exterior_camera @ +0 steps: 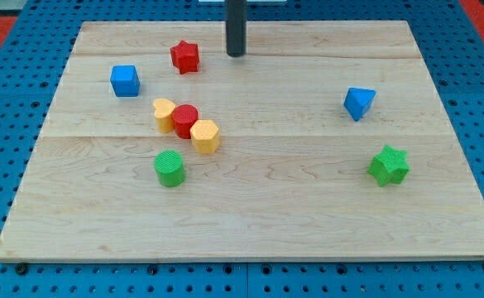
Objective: Push the red star closer to the yellow heart
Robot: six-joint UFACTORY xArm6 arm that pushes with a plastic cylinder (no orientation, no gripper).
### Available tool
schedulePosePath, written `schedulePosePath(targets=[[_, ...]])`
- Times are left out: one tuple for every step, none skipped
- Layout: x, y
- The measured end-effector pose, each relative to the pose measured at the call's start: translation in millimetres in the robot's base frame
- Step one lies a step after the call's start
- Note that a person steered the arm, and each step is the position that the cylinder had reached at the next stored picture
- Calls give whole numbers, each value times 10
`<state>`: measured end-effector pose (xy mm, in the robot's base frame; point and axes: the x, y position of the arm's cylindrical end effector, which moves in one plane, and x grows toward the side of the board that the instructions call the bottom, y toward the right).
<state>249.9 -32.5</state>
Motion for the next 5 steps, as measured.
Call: schedulePosePath(targets=[[102, -709], [692, -582], [1087, -573], [969, -476], [965, -315]])
